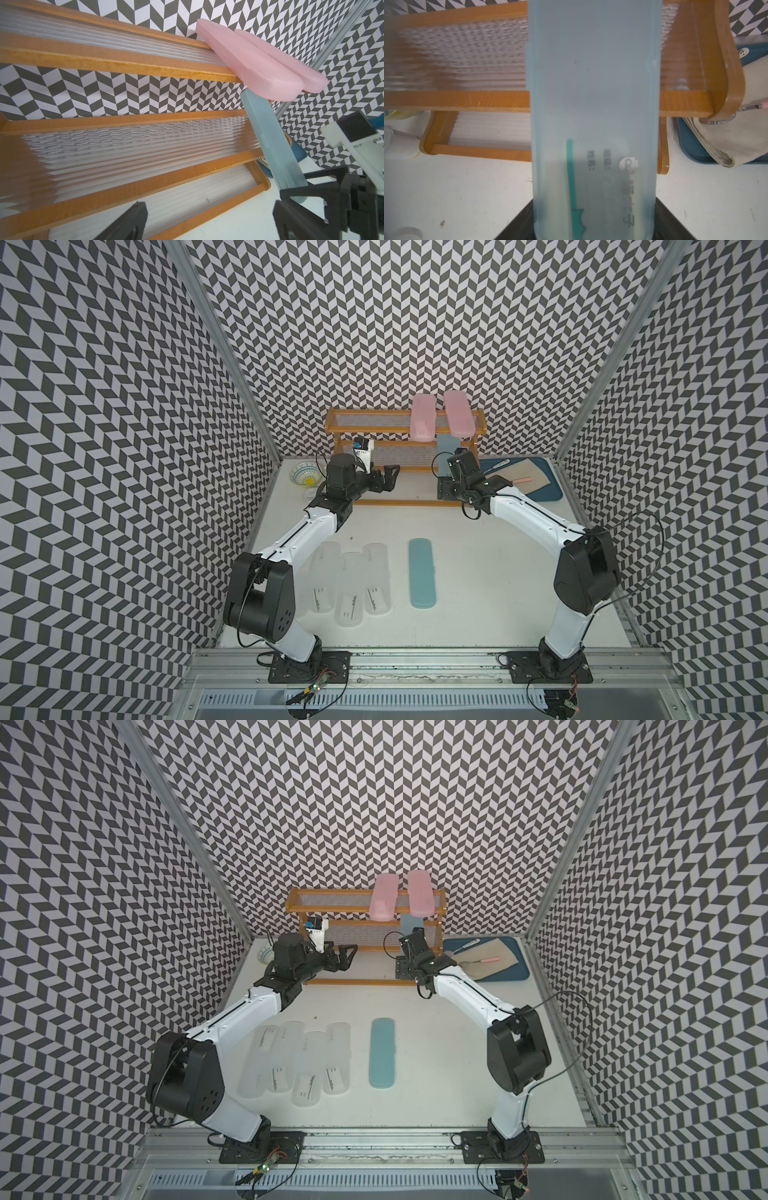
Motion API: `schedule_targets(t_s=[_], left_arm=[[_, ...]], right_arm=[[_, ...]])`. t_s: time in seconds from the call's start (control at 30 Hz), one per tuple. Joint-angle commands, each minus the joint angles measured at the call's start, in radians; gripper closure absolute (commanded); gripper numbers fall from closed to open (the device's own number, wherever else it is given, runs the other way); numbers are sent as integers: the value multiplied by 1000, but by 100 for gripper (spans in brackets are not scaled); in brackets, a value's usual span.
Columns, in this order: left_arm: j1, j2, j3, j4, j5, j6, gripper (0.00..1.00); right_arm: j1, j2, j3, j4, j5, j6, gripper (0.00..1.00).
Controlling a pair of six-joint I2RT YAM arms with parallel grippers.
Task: Place the pencil cases on the shelf according to color
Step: Place the pencil case on the shelf.
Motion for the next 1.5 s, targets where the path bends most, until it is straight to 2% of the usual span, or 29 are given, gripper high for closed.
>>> schedule_targets(t_s=[0.0,0.17,0.33,0.67,0.8,0.93,1.1,1.2,1.33,1.47], left_arm=[[-5,-38,-1,22,27,-6,1],[-5,-42,-3,26,35,-15,1],[-5,-42,-3,31,46,-21,1],[-7,-45,-4,27,33,-11,1],[-7,-42,-4,24,28,-8,1],[-6,-39,0,19,27,-3,1],[-6,-40,1,17,22,3,1],[-6,-39,0,17,23,4,1],[-6,-36,1,17,21,4,1],[-6,-30,1,17,22,3,1]], right_arm=[[-1,41,67,18,1,1,37],[-1,82,117,-18,-1,24,23],[-1,81,123,-25,-46,41,14],[0,-16,92,-23,-46,47,11],[4,-110,3,44,-58,-3,11],[5,-187,-104,53,-4,-16,11],[5,-303,-307,192,-61,-28,19],[5,-324,-393,288,-126,-19,31],[4,-265,-374,316,-188,-10,48],[3,-167,-282,277,-188,-15,52]])
